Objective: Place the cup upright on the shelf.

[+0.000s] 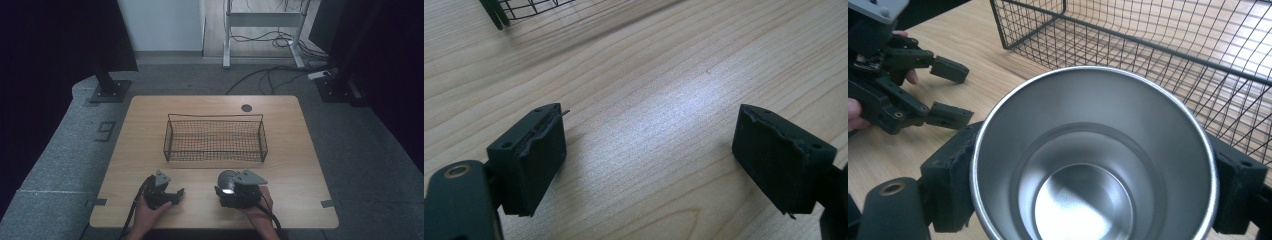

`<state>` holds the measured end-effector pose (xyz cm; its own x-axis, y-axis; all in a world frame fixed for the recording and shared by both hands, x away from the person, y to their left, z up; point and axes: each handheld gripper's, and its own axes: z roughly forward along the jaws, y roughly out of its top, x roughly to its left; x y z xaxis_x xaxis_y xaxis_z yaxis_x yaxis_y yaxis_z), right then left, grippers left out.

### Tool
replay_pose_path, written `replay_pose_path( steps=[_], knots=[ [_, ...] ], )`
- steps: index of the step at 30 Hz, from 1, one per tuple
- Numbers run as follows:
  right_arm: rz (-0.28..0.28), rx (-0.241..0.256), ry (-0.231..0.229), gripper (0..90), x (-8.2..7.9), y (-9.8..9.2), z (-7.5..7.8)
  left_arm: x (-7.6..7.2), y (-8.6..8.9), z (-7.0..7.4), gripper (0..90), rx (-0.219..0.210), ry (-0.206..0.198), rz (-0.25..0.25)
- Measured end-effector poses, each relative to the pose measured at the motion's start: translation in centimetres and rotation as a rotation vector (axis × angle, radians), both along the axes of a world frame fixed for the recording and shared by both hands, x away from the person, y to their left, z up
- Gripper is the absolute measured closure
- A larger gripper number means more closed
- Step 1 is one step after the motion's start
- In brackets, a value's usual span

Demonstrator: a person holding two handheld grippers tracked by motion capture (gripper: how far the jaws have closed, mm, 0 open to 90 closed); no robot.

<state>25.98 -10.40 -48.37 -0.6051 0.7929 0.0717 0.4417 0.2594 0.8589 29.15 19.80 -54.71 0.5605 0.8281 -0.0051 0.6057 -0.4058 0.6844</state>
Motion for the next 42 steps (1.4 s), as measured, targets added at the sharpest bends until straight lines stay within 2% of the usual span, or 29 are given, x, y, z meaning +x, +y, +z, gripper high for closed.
replay_pose_path(
  steps=[10,22,29,42],
  knots=[
    [0.001,0.013,-0.027,13.8,-0.4,-0.2,1.1,0.0,0.0,0.0,13.9,0.000,0.000,0.000],
    [-0.001,0.022,-0.053,13.8,-0.1,-0.3,2.0,0.0,0.0,0.0,13.9,0.000,0.000,0.000],
    [0.021,0.005,-0.084,13.9,-0.1,-0.2,2.8,0.0,0.0,0.0,13.9,0.000,0.000,0.000],
    [0.016,0.022,-0.097,13.9,0.4,-0.1,3.4,0.0,0.0,0.0,13.9,0.000,-0.001,0.000]
  ],
)
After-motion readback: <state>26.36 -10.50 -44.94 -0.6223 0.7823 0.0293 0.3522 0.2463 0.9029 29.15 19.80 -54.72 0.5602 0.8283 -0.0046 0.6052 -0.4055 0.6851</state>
